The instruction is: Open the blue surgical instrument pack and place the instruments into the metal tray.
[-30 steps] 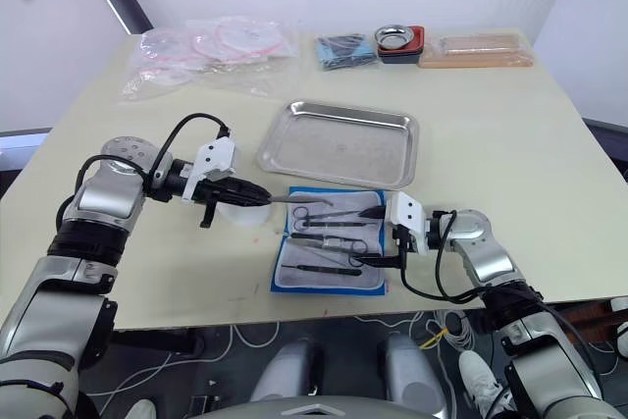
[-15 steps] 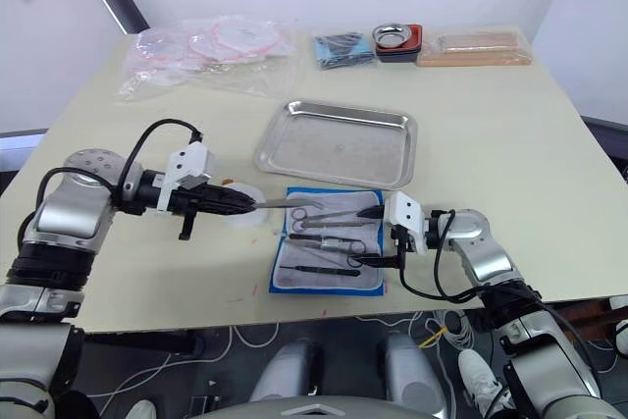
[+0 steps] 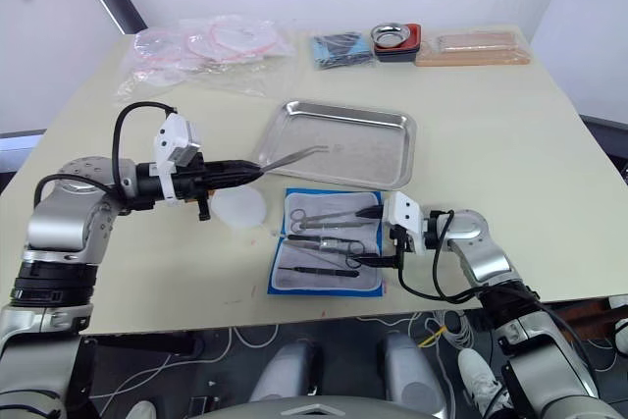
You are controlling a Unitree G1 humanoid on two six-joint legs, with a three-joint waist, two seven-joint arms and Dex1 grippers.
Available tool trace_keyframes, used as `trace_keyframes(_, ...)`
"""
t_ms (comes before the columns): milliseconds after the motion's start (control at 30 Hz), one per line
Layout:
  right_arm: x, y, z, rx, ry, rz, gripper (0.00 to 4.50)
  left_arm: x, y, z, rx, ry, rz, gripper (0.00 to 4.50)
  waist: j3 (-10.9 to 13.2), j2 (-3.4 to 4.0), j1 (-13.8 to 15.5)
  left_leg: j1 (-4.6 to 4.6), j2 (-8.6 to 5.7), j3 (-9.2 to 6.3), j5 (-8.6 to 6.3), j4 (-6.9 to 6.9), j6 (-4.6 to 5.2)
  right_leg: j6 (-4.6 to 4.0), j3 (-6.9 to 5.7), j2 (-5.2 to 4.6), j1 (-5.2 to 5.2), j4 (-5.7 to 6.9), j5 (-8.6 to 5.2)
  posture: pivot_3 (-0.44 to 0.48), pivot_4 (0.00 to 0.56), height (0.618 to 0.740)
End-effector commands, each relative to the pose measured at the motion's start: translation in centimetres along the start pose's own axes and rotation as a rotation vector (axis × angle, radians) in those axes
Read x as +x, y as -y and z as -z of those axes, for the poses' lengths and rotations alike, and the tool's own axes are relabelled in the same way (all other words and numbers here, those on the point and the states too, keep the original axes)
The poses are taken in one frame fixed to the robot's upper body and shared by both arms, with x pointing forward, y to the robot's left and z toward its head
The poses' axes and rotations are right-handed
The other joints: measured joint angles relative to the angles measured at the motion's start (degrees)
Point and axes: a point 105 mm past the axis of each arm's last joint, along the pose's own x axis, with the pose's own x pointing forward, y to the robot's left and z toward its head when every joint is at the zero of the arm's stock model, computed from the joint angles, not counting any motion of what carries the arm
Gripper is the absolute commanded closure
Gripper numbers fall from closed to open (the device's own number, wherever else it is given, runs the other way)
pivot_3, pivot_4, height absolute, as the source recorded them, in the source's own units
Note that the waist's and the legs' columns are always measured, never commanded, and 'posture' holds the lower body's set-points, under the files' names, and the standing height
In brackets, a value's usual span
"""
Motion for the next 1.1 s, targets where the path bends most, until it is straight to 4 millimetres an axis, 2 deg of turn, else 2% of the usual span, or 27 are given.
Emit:
trace_keyframes(33, -0.4, -1.7, 5.8, 0.142, -0.199, 0.009, 0.0, -0.3, -1.9, -1.3, 0.041, 0.041, -0.185, 4.48, 0.0, 0.0, -0.03, 0.0, 0.0, 0.01, 0.0, -0.01, 0.0, 0.01, 0.01, 0.01, 0.0, -0.01, 0.0, 0.0, 0.15, 0.74)
trace_keyframes(300, 0.0, -1.7, 5.8, 0.145, -0.192, 0.01, 0.0, 1.6, -3.9, -0.6, -0.057, 0.039, -0.443, 4.48, -0.1, -0.21, -0.03, 0.02, -0.03, 0.0, 0.0, -0.05, -0.01, 0.22, 0.01, -0.01, 0.02, -0.04, 0.13, 0.0, 0.15, 0.74)
trace_keyframes(400, 0.2, -1.6, 5.7, 0.139, -0.187, 0.01, 0.0, 3.0, -4.4, -0.4, -0.096, 0.039, -0.527, 4.48, -0.16, -0.3, 0.02, 0.03, -0.06, -0.02, 0.0, -0.05, -0.01, 0.22, -0.02, 0.0, 0.03, -0.03, 0.14, 0.0, 0.15, 0.74)
trace_keyframes(567, 0.4, -1.3, 5.6, 0.133, -0.18, 0.012, 0.0, 4.2, -5.4, 1.3, -0.115, -0.038, -0.664, 4.48, -0.18, -0.35, -0.29, 0.13, -0.12, 0.0, 0.0, -0.07, -0.02, 0.09, 0.11, 0.04, 0.04, -0.02, 0.24, 0.0, 0.15, 0.74)
trace_keyframes(700, 0.4, -1.4, 5.6, 0.131, -0.175, 0.012, 0.0, 5.3, -5.5, 1.8, -0.192, -0.031, -0.697, 4.48, -0.19, -0.36, -0.17, 0.13, -0.12, -0.2, 0.01, -0.07, -0.03, 0.04, -0.02, 0.08, 0.04, -0.02, 0.27, 0.0, 0.15, 0.74)
trace_keyframes(867, 0.5, -1.3, 5.3, 0.129, -0.152, 0.019, 0.0, 6.3, -5.6, 1.0, -0.353, 0.058, -0.671, 4.48, -0.18, -0.37, -0.26, 0.12, -0.13, -0.25, 0.19, -0.13, -0.33, 0.03, -0.08, 0.13, 0.04, -0.01, 0.29, 0.0, 0.15, 0.74)
trace_keyframes(1100, 0.4, -1.1, 5.2, 0.123, -0.15, 0.026, 0.0, 6.7, -5.8, 2.0, -0.379, -0.015, -0.735, 4.48, -0.18, -0.37, -0.34, 0.14, -0.14, -0.29, 0.2, -0.2, -0.36, 0.04, -0.11, 0.21, 0.04, -0.01, 0.29, 0.0, 0.15, 0.74)
